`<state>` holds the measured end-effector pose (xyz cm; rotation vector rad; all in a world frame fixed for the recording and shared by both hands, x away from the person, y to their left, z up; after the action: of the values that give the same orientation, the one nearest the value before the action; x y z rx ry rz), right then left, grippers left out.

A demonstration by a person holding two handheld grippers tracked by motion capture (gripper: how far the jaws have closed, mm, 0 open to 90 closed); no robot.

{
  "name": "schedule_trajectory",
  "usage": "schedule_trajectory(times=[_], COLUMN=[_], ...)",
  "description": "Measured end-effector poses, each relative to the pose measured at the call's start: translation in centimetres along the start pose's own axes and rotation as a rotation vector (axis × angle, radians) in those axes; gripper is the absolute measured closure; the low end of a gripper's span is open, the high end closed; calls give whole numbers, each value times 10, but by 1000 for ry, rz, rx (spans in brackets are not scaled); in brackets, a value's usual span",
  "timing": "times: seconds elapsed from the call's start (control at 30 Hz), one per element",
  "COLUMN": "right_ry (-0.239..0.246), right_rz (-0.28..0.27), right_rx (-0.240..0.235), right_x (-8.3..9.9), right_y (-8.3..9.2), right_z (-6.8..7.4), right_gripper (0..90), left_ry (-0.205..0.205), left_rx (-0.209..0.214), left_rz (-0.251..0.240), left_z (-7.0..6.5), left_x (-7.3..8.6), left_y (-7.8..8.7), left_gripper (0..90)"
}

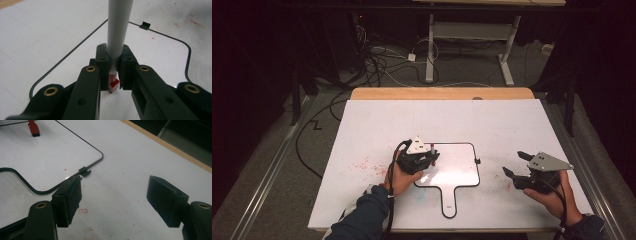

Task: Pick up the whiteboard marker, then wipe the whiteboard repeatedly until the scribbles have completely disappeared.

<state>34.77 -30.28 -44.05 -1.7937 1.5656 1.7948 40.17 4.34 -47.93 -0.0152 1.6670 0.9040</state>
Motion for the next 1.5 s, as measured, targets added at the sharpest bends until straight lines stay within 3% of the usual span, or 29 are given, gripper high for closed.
schedule_trajectory(times=[0.4,0.57,0.67,0.77,0.87,1.27,1.5], right_ry=[12,17,19,23,21,25,30], right_rz=[6,12,9,18,16,3,8], right_rx=[-10,-19,-20,-18,-17,-13,-17], right_x=[-1,0,0,3,3,1,1], right_y=[-3,-4,-4,-3,-2,0,-1], right_z=[4,5,6,6,6,6,7], right_gripper=[286,286,285,285,285,286,286], left_ry=[5,9,-19,-18,-48,-6,42], left_rx=[-18,-1,12,29,11,-46,-57], left_rz=[-7,-26,-25,-31,-14,34,15], left_z=[5,-1,-8,-13,-18,3,12], left_x=[5,-2,-11,-19,-24,-4,16], left_y=[6,-7,-19,-31,-36,-1,24], left_gripper=[787,787,787,786,787,787,787])
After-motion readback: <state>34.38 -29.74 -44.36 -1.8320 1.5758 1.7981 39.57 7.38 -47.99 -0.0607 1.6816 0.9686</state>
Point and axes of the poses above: each handheld gripper's, and its own axes: y roughly backward along the jaws, x roughly out of its underside, z roughly to its left, the point moved 3 cm from there along -y, roughly forward along the jaws, and after that the axes turned 1 degree about -x, right-handed, at the moved point
